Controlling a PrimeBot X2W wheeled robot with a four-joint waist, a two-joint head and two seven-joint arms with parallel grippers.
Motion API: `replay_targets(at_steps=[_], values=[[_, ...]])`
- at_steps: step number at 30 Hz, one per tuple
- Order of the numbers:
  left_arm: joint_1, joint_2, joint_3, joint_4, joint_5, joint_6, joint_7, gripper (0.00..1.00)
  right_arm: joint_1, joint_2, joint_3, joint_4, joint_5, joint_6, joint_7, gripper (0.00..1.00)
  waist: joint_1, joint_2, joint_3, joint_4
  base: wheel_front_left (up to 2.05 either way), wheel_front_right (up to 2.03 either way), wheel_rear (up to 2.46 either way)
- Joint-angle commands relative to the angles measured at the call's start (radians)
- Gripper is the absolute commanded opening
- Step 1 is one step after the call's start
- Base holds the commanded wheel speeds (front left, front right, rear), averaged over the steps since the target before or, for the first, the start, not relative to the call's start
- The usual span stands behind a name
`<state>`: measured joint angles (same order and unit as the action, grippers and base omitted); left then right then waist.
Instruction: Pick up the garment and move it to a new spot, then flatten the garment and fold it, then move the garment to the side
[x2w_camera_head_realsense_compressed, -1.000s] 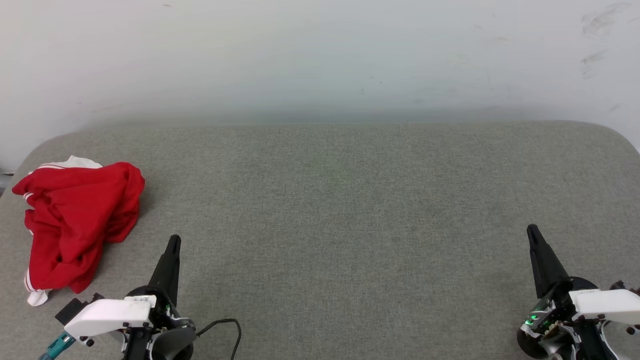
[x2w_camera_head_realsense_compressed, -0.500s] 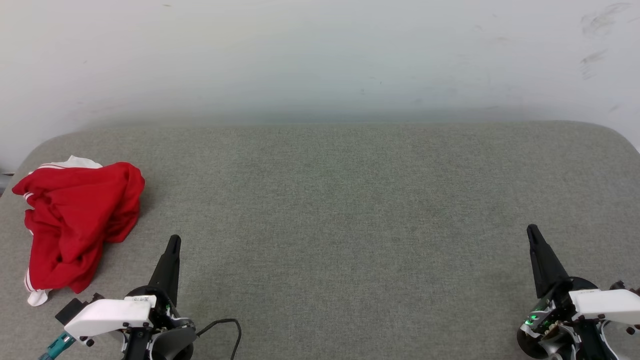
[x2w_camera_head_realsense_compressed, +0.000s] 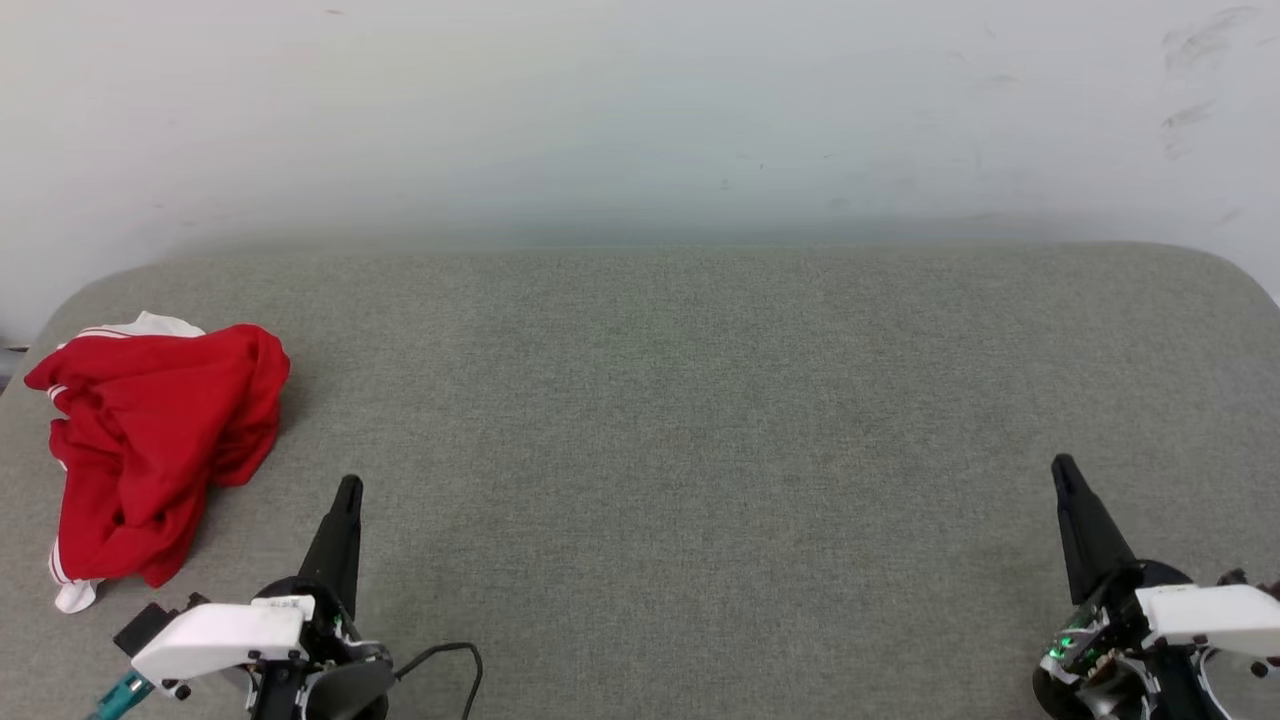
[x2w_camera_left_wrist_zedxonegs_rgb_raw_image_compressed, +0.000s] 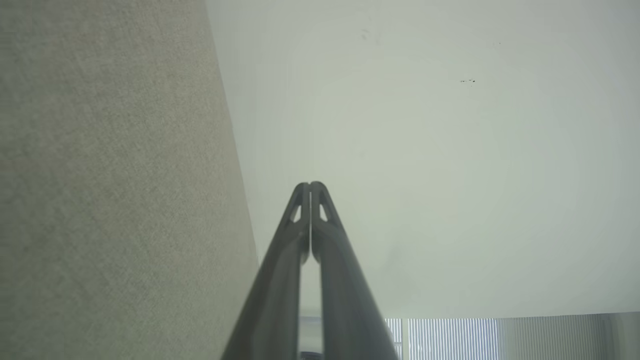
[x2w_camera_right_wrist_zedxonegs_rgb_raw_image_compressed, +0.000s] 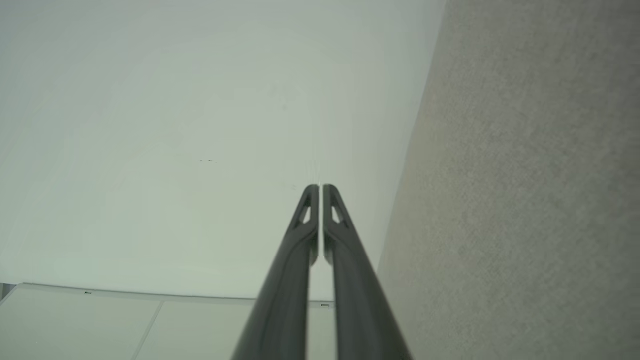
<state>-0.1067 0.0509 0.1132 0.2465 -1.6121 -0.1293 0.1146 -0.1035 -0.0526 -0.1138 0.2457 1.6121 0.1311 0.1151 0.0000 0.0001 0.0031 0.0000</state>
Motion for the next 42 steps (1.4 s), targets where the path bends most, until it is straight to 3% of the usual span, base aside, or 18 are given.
replay_targets(at_steps=[1,10,16,29,42], values=[[0.003,0.0,-0.001,0.007,0.0,0.001,-0.001,1.0,0.005,0.0,0.0,0.007,0.0,0.0,0.0,1.0,0.0,-0.0001,0.0,0.0,0.0,0.0,0.0],[0.023,-0.002,0.008,0.003,0.035,0.001,-0.039,1.0,0.03,0.001,-0.003,0.009,-0.055,0.0,-0.039,1.0,0.0,-0.0001,0.002,0.0,0.0,0.0,0.0],[0.02,-0.001,0.024,-0.035,0.168,0.018,-0.068,1.0,0.035,0.001,-0.015,-0.036,-0.191,0.0,-0.068,1.0,0.0,-0.0001,0.004,0.001,0.0,0.0,0.0],[0.034,-0.001,-0.032,-0.133,0.467,0.121,-0.12,1.0,0.053,0.001,0.023,-0.146,-0.514,0.0,-0.12,1.0,0.0,-0.0001,0.006,0.003,0.0,0.0,0.0],[0.063,-0.001,-0.079,-0.153,0.713,0.172,-0.169,1.0,0.088,0.001,0.046,-0.146,-0.746,0.0,-0.169,1.0,0.0,-0.0001,0.003,0.005,0.0,0.0,0.0]])
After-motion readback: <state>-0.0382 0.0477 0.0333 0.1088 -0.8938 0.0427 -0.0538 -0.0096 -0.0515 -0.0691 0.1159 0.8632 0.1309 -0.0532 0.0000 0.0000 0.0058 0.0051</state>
